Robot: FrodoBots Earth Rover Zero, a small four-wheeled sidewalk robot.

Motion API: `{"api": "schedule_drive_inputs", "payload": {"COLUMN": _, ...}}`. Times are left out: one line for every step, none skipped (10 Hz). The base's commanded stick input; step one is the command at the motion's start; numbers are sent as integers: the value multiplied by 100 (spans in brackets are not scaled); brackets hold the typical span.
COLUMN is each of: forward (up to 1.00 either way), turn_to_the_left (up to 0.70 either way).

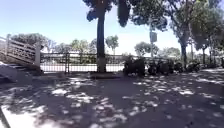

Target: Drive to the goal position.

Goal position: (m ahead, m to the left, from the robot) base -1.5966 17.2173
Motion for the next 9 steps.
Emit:
{"api": "schedule_drive_inputs", "payload": {"forward": 0, "turn_to_the_left": 45}}
{"api": "schedule_drive_inputs", "payload": {"forward": 0, "turn_to_the_left": 45}}
{"api": "schedule_drive_inputs", "payload": {"forward": 0, "turn_to_the_left": 45}}
{"api": "schedule_drive_inputs", "payload": {"forward": 0, "turn_to_the_left": 45}}
{"api": "schedule_drive_inputs", "payload": {"forward": 0, "turn_to_the_left": 45}}
{"api": "schedule_drive_inputs", "payload": {"forward": 0, "turn_to_the_left": 45}}
{"api": "schedule_drive_inputs", "payload": {"forward": 0, "turn_to_the_left": 45}}
{"api": "schedule_drive_inputs", "payload": {"forward": 0, "turn_to_the_left": 5}}
{"api": "schedule_drive_inputs", "payload": {"forward": 0, "turn_to_the_left": 0}}
